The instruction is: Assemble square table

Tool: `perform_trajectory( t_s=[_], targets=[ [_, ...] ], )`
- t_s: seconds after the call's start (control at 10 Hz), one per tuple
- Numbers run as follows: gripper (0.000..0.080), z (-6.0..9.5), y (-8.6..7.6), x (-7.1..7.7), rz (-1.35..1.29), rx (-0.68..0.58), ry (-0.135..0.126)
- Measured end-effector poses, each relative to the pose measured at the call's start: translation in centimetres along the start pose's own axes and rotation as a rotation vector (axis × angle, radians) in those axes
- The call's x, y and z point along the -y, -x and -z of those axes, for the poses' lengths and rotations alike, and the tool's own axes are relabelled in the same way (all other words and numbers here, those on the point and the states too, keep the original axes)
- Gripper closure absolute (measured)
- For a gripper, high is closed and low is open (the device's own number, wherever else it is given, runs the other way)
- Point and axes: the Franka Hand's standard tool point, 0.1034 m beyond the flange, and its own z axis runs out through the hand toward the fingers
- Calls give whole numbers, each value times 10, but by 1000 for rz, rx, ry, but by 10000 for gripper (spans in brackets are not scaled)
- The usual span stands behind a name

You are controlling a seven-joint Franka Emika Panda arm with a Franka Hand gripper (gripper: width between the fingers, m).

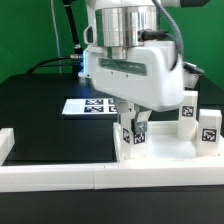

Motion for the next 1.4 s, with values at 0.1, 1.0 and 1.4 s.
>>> perform_trajectory(
  t_s=[0.1, 1.0, 1.4],
  targets=[
    [509, 0, 2, 0, -183, 25, 0],
    [508, 0, -2, -5, -643, 42, 1],
    [281, -1, -1, -4, -640, 42, 1]
  ],
)
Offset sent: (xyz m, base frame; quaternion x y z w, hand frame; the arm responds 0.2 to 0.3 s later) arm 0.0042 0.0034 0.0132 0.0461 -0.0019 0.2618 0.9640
